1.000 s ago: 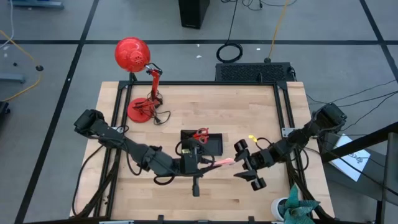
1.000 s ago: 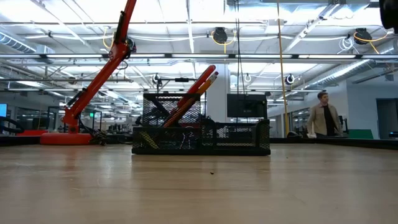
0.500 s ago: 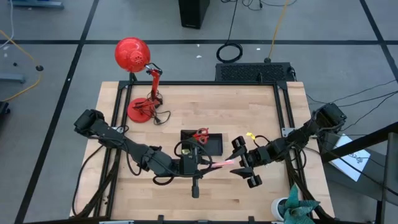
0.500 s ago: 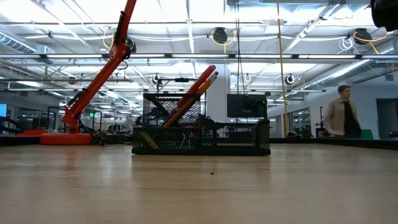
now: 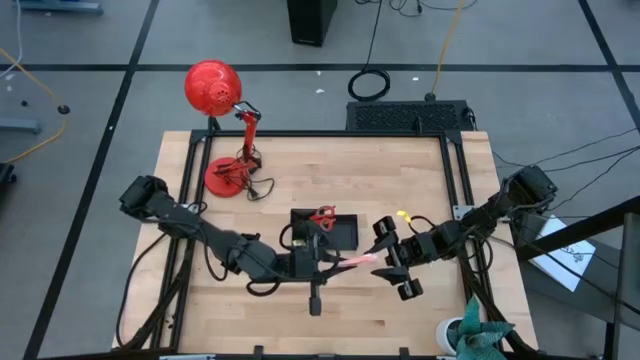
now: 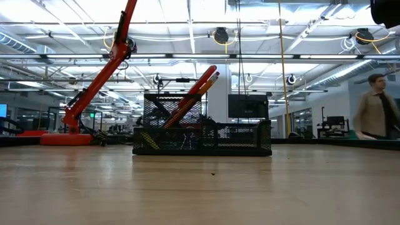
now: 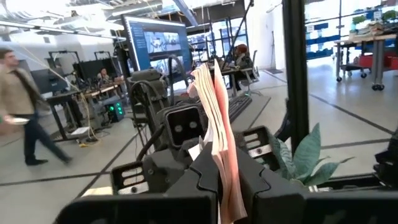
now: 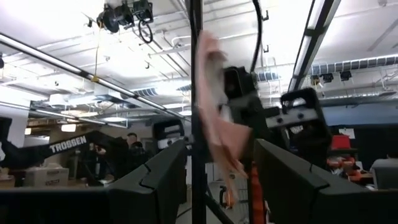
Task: Pick and place office supplies into organizer
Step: Put the sticky note into the desk organizer
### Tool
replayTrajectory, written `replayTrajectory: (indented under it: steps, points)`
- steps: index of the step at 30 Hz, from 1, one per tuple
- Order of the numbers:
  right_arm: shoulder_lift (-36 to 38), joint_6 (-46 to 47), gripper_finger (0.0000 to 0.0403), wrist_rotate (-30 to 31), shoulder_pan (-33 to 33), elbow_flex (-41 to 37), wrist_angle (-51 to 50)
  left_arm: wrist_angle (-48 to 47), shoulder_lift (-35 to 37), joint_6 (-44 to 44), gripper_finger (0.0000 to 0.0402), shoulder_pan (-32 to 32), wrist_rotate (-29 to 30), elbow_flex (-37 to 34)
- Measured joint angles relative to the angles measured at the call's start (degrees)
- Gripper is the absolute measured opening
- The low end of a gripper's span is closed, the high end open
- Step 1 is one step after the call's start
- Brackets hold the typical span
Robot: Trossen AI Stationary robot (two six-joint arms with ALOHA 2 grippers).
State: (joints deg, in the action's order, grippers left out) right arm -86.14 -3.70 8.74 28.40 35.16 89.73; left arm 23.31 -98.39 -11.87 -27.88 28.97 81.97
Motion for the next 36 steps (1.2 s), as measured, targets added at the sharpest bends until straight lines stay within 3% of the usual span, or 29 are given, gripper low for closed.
replayTrajectory:
  steps: [9, 12, 17, 22, 30, 36]
  points:
    - [-0.29, -0.16, 0.0178, 0.43, -0.28, 2.35, -2.1, 0.7, -2.55, 0.54, 0.0015, 1.64, -0.34, 0.01]
    - [-0.32, -0.12, 0.0142, 1.56, -0.31, 2.33, -2.78, 0.37, -2.71, 0.58, 0.0008, 1.67, -0.44, 0.0]
    - [-0.32, -0.84, 0.0028, 1.3, -0.31, 2.33, -3.79, 0.46, -2.62, 0.29, 0.0015, 1.39, -0.5, 0.0]
    - [-0.41, -0.56, 0.0012, 0.23, -0.6, 2.32, -4.12, -3.47, -2.45, 0.24, 0.0044, 0.78, -0.34, 0.13]
    - [-1.94, 4.0, 0.0004, -3.46, -4.48, 2.59, 0.42, -21.63, 1.41, -2.7, 0.0085, -5.53, 11.49, -0.07]
    - [-5.43, 8.69, 0.0003, -2.72, -8.99, 5.01, 0.25, -37.54, 5.97, 0.95, 0.0109, -11.1, 22.41, 0.0]
